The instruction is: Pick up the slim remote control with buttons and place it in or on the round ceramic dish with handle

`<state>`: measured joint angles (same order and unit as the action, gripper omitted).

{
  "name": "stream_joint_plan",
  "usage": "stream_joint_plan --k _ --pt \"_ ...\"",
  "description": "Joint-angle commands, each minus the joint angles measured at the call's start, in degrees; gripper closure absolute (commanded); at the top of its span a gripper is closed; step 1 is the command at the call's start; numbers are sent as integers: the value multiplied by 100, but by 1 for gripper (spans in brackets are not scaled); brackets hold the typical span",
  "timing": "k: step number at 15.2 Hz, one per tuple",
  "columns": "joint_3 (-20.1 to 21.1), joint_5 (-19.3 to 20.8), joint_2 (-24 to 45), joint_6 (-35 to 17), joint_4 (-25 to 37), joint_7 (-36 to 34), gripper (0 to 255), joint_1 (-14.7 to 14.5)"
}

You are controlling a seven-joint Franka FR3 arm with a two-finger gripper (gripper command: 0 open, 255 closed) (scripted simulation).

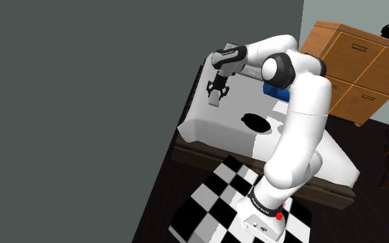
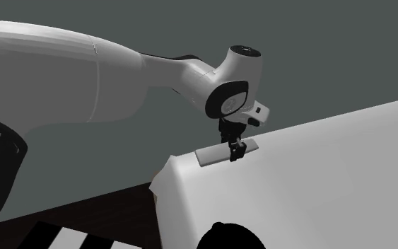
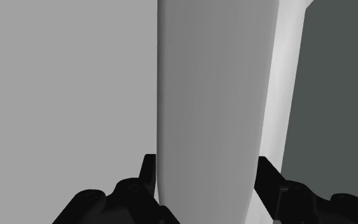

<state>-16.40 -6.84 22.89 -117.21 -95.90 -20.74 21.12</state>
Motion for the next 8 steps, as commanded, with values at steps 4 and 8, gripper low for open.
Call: stream_joint_plan --k 4,8 --pt "-25 55 -156 337 187 -28 255 -9" --pt "-39 86 -236 612 384 -48 255 -11"
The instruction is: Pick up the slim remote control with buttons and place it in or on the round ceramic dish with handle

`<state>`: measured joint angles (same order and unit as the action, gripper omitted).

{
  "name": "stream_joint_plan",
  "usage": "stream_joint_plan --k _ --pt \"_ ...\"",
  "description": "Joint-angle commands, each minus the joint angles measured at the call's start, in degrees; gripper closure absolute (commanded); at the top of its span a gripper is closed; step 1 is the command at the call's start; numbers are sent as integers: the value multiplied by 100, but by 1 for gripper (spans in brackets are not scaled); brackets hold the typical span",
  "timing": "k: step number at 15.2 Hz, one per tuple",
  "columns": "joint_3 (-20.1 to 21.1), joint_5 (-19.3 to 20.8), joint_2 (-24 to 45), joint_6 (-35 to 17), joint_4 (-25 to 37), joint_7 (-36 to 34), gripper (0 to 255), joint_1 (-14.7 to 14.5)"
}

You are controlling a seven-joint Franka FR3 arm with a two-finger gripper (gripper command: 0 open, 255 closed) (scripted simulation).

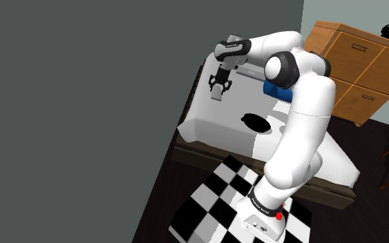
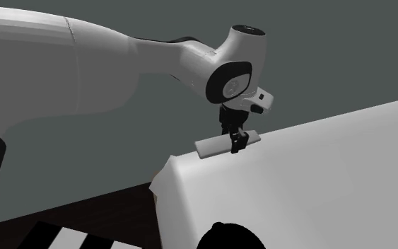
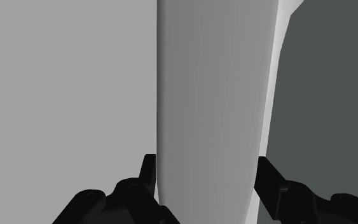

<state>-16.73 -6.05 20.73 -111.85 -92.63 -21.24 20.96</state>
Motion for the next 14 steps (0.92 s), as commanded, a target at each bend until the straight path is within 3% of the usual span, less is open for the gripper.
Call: stream_joint_plan --k 1,4,14 --pt "-9 14 -38 146 110 -2 255 6" --pt "-17 32 -81 352 275 -14 255 8" --pt "-427 489 -1689 -234 -1853 658 255 316"
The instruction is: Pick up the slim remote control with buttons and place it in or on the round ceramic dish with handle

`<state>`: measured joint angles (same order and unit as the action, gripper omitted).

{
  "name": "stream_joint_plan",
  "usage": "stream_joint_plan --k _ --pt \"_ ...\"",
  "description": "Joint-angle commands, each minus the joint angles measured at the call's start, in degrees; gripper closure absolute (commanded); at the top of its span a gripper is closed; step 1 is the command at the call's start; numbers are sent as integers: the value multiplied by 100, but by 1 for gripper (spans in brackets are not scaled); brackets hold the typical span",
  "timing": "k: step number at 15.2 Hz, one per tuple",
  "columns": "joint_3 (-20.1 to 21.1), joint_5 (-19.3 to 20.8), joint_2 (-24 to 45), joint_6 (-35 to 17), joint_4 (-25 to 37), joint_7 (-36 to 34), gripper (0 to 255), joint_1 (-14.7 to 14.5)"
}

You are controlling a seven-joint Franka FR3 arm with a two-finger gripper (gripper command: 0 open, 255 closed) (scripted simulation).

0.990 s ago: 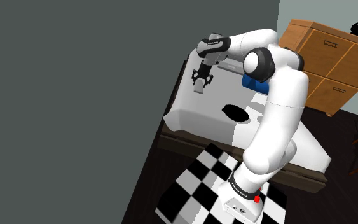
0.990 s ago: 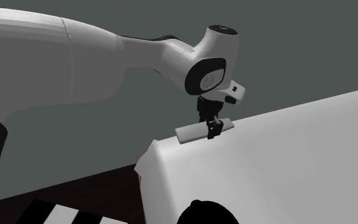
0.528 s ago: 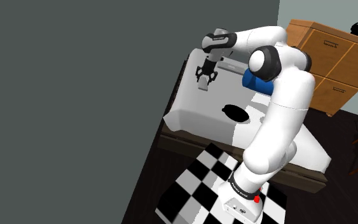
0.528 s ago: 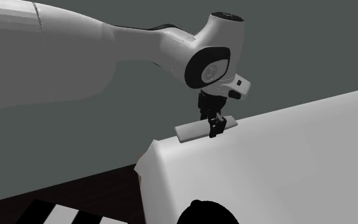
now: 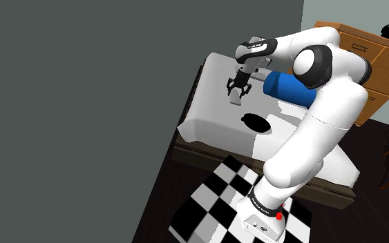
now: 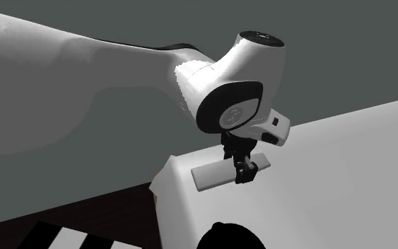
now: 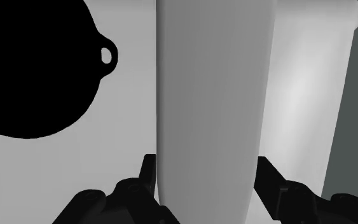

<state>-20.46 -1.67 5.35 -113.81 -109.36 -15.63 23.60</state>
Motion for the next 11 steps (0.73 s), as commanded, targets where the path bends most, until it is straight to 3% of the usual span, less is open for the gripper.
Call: stream_joint_plan --k 1,11 --pt "-102 105 -291 -72 -344 167 255 96" --pt "-641 702 -1507 -231 -1602 960 255 647"
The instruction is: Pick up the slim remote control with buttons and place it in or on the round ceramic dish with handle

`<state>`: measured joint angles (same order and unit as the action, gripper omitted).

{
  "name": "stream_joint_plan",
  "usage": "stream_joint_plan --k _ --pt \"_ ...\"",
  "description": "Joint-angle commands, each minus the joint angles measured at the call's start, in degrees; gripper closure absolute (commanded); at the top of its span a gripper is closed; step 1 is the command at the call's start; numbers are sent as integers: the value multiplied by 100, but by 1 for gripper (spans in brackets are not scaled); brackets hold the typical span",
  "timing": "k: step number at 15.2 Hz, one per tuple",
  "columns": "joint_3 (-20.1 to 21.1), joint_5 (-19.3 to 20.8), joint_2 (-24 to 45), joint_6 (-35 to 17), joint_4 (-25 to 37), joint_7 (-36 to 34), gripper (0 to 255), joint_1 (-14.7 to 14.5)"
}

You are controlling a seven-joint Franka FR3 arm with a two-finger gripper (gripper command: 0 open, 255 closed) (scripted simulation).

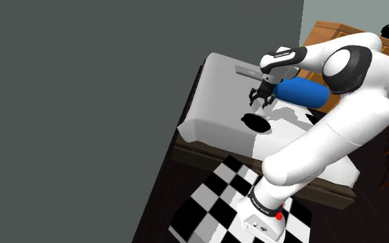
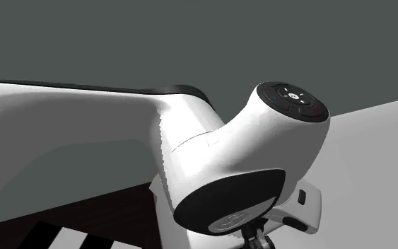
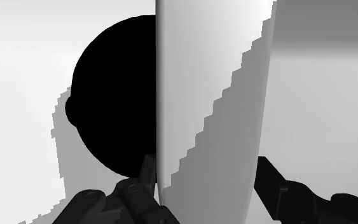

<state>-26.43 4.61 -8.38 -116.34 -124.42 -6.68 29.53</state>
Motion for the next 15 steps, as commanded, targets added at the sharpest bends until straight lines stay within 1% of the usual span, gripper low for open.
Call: stream_joint_plan --k 1,3,15 --pt "-105 137 -236 21 -185 156 255 120" --pt "-213 244 -398 23 -320 315 255 233" --pt "-334 87 34 -943 -889 448 255 221"
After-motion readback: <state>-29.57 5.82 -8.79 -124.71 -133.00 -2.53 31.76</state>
